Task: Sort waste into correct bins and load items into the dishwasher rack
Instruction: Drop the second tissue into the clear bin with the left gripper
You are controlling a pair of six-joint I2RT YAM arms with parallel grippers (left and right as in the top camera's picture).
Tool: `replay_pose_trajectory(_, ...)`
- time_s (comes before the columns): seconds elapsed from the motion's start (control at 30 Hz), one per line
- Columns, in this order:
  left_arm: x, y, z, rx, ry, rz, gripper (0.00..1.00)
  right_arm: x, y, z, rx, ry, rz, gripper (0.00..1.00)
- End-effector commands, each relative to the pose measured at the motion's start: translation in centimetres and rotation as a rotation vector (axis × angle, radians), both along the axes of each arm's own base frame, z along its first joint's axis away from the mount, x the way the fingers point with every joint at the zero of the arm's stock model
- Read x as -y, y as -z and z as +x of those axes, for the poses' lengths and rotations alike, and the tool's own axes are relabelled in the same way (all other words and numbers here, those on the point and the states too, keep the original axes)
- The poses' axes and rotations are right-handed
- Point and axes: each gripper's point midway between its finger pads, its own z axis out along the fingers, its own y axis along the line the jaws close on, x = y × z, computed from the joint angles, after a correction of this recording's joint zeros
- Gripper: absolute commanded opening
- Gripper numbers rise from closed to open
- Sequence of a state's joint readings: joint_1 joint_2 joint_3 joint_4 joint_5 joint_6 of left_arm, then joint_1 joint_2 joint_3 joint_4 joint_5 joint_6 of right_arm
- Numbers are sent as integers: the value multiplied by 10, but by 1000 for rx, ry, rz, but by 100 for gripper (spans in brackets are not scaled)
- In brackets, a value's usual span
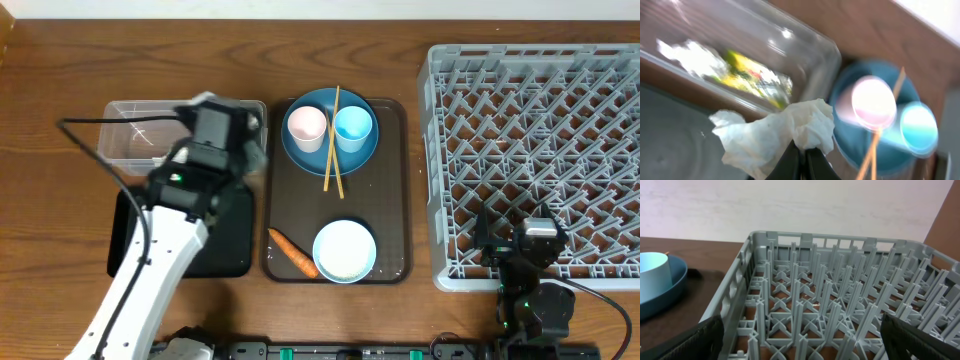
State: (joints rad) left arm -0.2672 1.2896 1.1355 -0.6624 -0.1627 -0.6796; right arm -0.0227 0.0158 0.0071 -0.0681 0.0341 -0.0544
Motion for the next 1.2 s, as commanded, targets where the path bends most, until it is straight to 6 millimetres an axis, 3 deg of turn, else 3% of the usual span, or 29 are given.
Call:
replay_pose_trajectory(0.0, -27, -6, 15, 36, -86, 45, 6, 2, 1, 0, -3, 10, 16, 99)
replay_pose_trajectory(0.2, -44, 14, 46, 43, -145, 45, 6, 2, 1, 0, -3, 11, 15, 99)
replay_pose_trajectory(0.47, -66, 61, 75, -10, -201, 60, 8, 2, 1, 0, -3, 10, 16, 99)
replay_pose_trajectory(0.57, -71, 69, 78, -23, -214, 62, 17, 2, 1, 0, -3, 10, 16, 99)
replay_pose_trajectory(0.6, -73, 69, 78, -23, -218, 63, 25, 2, 1, 0, -3, 11, 15, 99)
replay_pose_trajectory(0.67, -74, 65, 79, -10, -220, 60, 53, 2, 1, 0, -4, 11, 15, 99)
replay_pose_trajectory(0.7, -74, 62, 79, -1, -221, 58, 62, 2, 1, 0, -3, 11, 15, 99)
replay_pose_trajectory(0.73, -74, 59, 79, 6, -221, 57, 63, 2, 1, 0, -3, 10, 16, 99)
replay_pose_trajectory(0.83, -69, 49, 70, 2, -200, 32, 66, 2, 1, 0, -4, 11, 15, 99)
replay_pose_trajectory(0.97, -41, 38, 45, -52, -96, -97, 67, 2, 1, 0, -3, 11, 15, 99)
replay_pose_trajectory(1.1, -10, 31, -7, -186, 10, -250, 67, 2, 1, 0, -3, 11, 15, 99)
replay_pose_trajectory(1.17, 0, 32, -43, -297, 37, -294, 67, 2, 1, 0, -3, 10, 16, 99)
